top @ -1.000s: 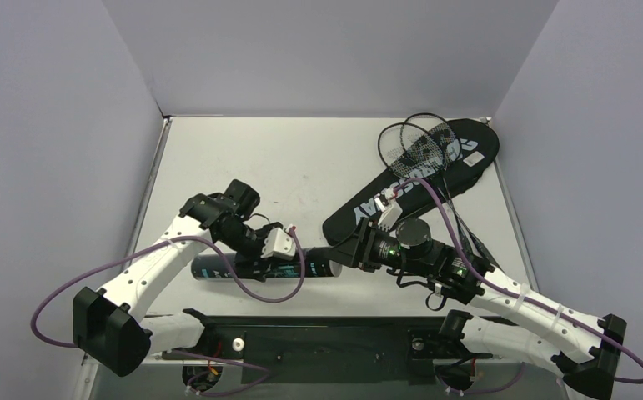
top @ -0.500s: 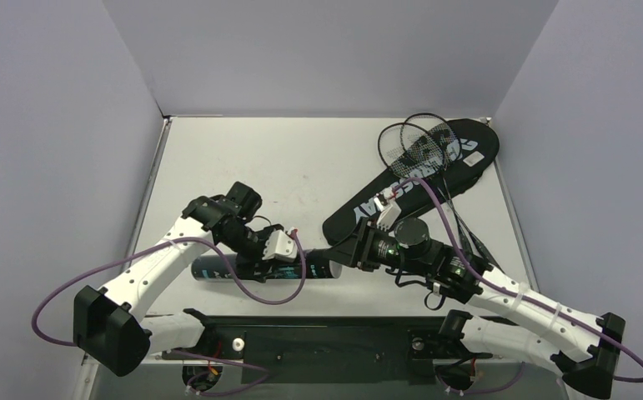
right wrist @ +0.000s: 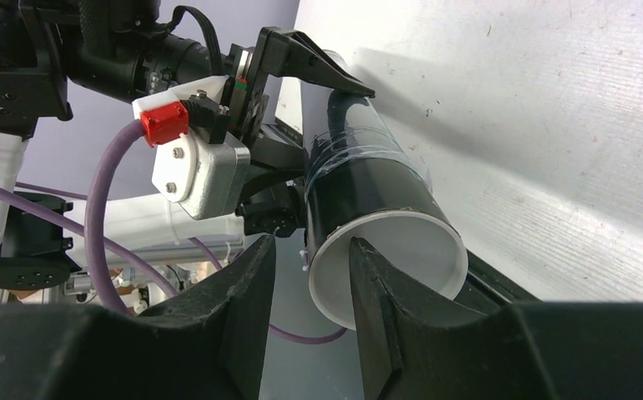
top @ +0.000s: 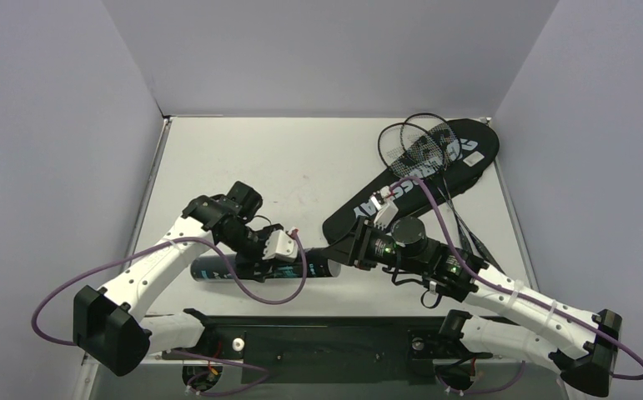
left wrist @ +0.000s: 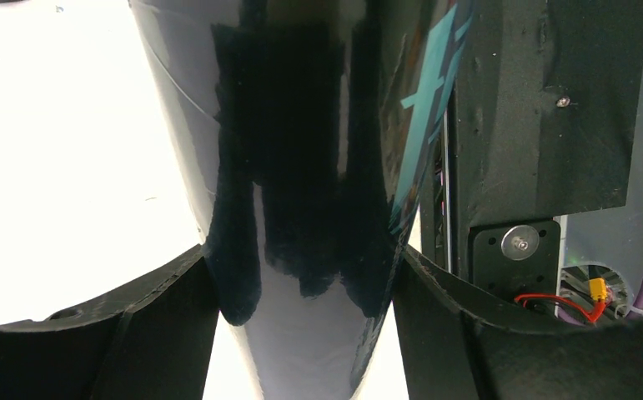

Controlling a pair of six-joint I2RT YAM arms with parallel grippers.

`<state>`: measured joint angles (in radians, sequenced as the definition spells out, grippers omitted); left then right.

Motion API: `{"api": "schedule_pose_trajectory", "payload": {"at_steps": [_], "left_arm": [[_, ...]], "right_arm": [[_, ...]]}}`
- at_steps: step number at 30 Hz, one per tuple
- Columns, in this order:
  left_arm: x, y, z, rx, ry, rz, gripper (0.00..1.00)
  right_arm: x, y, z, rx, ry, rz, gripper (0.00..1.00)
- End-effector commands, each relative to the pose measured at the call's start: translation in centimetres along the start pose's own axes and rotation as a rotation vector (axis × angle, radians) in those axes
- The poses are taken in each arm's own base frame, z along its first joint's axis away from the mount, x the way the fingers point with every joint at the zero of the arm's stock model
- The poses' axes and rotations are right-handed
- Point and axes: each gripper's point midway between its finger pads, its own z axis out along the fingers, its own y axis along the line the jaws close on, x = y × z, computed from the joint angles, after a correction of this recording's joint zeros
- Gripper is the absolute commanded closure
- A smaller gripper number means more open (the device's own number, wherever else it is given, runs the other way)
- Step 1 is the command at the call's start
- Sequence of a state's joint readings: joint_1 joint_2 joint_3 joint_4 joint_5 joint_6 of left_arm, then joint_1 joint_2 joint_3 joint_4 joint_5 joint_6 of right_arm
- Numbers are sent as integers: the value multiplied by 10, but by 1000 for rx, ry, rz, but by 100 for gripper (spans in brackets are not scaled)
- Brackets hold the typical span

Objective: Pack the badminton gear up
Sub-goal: Close the lid on the shuttle tube.

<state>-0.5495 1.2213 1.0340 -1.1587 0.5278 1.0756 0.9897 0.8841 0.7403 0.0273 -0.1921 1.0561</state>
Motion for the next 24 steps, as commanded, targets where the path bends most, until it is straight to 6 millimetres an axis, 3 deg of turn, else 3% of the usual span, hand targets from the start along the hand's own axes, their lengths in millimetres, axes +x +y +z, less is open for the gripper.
{"api": "schedule_pose_trajectory", "payload": {"at_steps": [1,10,18,24], "left_arm": [[-47,6,-13,-15,-159,75,82],[-62,8,-19,-17,-208,60,83],[-63,18,-20,-52,-239,2,84],[-66,20,-23,-57,-252,-9,84]], "right_arm": [[0,12,7,-54,1,9,66],[1,12,8,-59,1,14,66],[2,0,-12,-41,-34,13,63],[5,-2,-14,-45,-26,27,62]]}}
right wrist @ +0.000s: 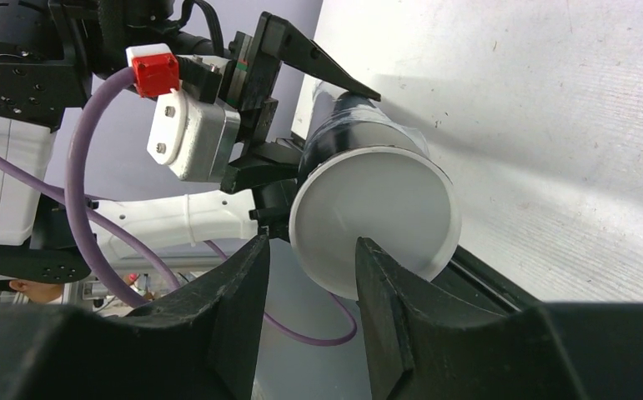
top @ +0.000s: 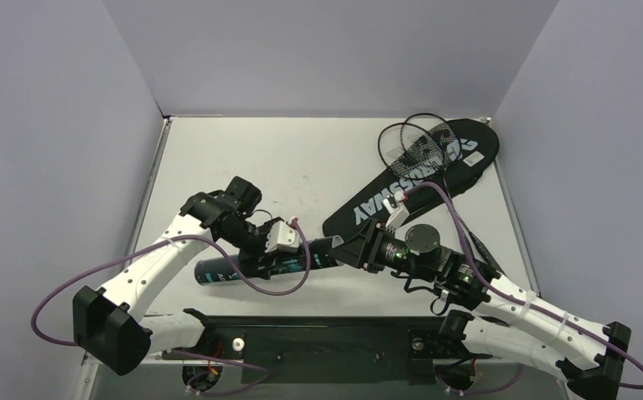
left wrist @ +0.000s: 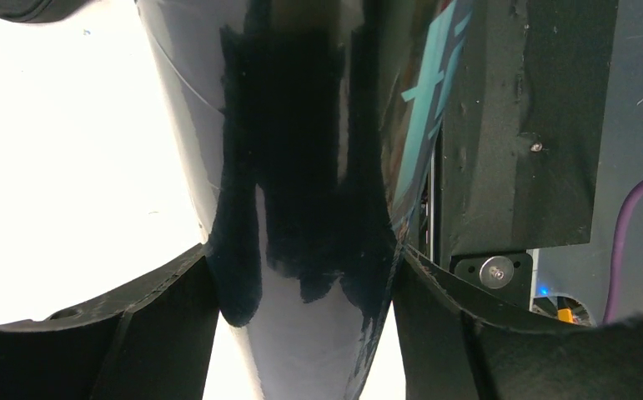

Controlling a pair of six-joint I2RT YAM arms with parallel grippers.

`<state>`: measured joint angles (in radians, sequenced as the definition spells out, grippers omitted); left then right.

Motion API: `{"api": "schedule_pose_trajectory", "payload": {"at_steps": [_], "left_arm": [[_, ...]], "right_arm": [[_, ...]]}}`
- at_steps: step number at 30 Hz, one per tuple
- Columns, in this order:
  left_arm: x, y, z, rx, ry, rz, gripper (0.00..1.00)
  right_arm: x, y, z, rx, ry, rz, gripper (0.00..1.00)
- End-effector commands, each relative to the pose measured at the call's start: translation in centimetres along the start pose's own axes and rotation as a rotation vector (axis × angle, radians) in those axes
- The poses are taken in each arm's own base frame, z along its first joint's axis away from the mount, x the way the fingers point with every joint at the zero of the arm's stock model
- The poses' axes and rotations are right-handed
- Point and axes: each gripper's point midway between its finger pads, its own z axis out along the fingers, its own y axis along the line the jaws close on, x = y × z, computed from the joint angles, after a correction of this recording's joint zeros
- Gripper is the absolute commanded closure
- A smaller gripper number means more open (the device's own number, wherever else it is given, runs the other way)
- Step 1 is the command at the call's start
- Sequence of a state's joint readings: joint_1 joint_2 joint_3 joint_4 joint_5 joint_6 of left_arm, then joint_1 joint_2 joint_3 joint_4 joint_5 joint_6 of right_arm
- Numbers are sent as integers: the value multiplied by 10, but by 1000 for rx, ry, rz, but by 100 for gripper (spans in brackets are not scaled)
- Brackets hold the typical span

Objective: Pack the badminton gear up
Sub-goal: Close the lid on the shuttle tube.

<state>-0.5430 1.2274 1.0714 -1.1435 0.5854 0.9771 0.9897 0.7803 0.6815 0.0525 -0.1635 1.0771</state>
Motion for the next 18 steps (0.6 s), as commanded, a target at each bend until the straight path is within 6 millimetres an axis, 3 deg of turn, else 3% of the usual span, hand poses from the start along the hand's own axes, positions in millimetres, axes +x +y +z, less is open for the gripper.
{"api": "schedule_pose_trajectory", "payload": {"at_steps": [1,11,18], "left_arm": [[-51,14,-14,-39,-184,68,84],[-63,12,-17,-22,-214,73,84],[-78,13,-22,-13,-250,71,84]], "right_arm": [[10,-4,1,-1,31,10,62],[9,9,11,-61,34,27,61],[7,3,8,-43,35,35,61]]}}
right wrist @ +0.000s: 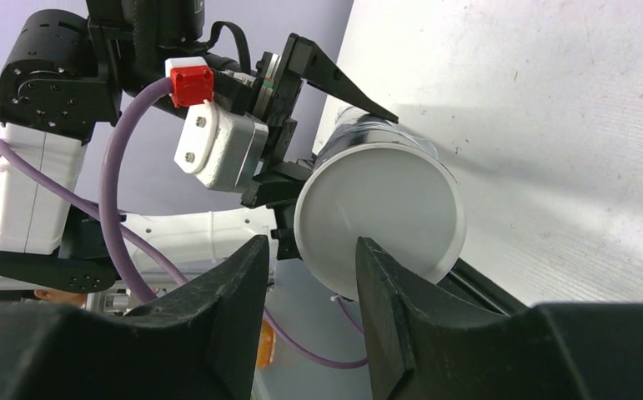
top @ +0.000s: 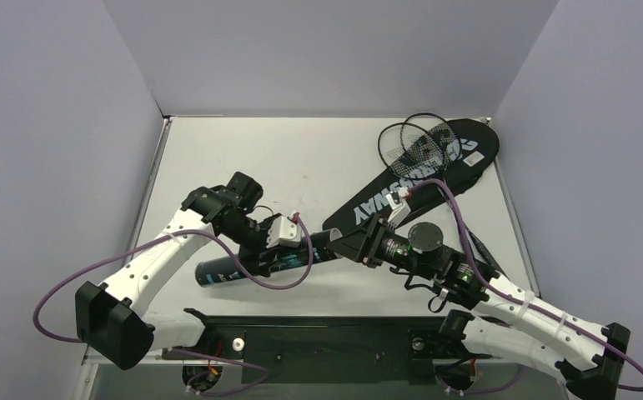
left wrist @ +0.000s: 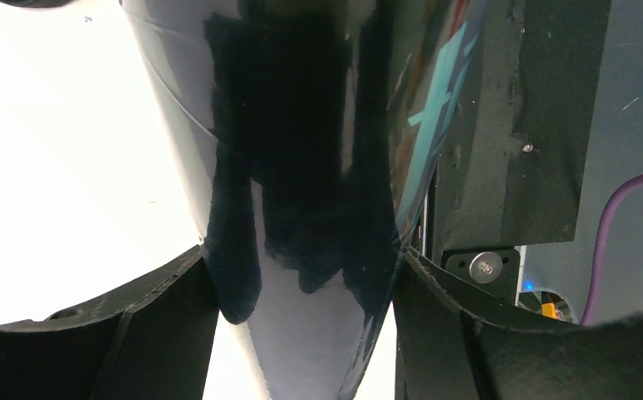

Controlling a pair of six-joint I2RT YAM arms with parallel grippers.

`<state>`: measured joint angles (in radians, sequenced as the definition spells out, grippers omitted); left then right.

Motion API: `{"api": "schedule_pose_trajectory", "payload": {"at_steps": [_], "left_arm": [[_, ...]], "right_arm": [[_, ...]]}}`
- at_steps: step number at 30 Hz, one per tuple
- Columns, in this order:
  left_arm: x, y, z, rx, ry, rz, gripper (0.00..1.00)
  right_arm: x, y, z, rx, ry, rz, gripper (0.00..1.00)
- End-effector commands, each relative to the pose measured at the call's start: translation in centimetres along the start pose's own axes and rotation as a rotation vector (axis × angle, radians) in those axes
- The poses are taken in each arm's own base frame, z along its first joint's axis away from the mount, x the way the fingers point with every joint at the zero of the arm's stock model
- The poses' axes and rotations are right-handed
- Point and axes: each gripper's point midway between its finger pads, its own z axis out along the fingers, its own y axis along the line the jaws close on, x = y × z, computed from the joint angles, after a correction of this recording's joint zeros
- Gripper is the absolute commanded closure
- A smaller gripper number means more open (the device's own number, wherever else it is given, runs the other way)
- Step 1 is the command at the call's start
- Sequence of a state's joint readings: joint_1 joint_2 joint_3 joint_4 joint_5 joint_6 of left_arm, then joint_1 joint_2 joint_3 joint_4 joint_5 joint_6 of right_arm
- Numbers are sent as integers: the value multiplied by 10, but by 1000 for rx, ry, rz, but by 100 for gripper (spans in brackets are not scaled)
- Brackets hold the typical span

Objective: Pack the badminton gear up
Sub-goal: Close the lid on the shuttle tube.

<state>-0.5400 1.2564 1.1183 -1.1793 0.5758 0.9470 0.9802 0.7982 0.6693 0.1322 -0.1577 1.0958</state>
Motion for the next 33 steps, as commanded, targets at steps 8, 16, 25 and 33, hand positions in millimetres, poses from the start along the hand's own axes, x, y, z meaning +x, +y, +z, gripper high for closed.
{"api": "schedule_pose_trajectory", "payload": {"at_steps": [8,16,25,33], "left_arm": [[-50,7,-8,-26,-209,110,84],[-45,4,-7,-20,-192,115,84],[-41,6,-5,-27,-178,112,84],[-42,13,-5,-55,-176,100,83]], "right_arm": [[-21,-27,-38,70,-32,40,61],[-35,-33,-55,100,-74,45,63],[-51,-12,-54,78,-79,8,95],[-43,6,-36,27,-21,-9,98]]}}
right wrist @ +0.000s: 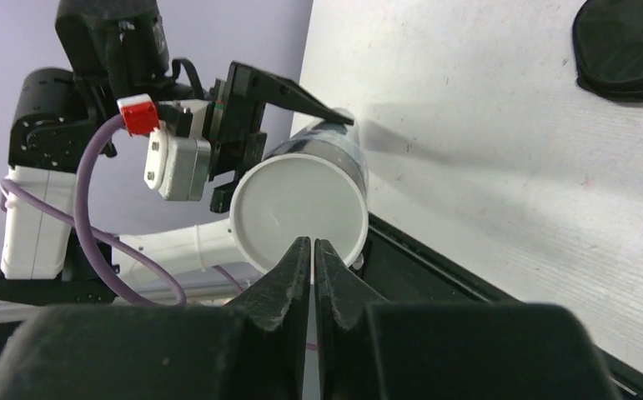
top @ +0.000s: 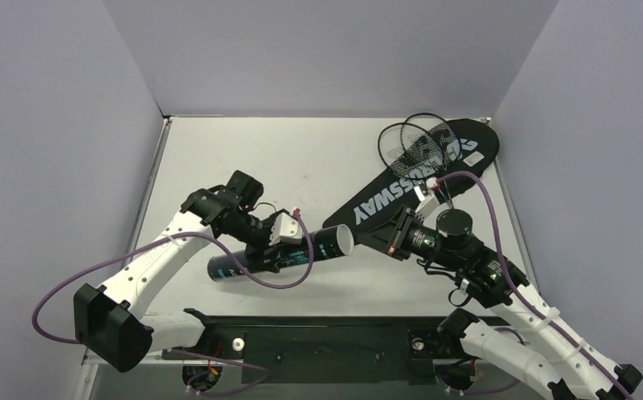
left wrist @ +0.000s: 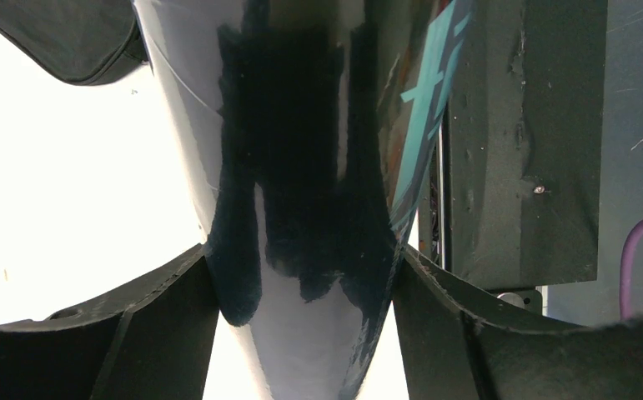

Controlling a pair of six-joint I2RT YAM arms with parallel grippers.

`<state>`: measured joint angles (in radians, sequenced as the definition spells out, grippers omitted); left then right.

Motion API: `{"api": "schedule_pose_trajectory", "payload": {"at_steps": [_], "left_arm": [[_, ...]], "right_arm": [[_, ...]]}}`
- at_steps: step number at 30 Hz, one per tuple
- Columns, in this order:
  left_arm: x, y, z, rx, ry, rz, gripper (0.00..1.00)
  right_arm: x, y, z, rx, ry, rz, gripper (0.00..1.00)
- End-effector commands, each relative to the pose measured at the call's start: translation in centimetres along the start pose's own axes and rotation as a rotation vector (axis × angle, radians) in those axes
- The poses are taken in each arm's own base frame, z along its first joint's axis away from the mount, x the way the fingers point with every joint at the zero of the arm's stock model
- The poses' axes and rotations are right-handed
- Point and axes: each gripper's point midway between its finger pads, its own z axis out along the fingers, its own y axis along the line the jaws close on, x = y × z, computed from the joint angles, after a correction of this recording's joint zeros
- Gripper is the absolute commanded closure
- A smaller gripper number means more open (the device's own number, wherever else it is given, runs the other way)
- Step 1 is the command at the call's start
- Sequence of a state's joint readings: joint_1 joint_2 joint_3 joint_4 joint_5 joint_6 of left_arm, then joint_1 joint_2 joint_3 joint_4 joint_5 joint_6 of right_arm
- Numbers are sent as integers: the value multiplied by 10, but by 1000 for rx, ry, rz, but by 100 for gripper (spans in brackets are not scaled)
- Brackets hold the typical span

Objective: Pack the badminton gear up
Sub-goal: Close the lid on the shuttle tube.

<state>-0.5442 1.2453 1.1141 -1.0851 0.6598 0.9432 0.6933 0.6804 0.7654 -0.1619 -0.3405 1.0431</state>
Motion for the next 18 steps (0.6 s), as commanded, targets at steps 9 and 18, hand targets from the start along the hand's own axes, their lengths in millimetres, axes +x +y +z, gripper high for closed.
{"api": "schedule_pose_trajectory", "payload": {"at_steps": [9,18], "left_arm": [[-29,0,-10,-14,-84,59,83],[-4,53,-14,-197,-35,-128,82]], "right_arm": [[27,20,38,-47,99,-50,100],[-12,1,22,66,-10,-36,68]]}}
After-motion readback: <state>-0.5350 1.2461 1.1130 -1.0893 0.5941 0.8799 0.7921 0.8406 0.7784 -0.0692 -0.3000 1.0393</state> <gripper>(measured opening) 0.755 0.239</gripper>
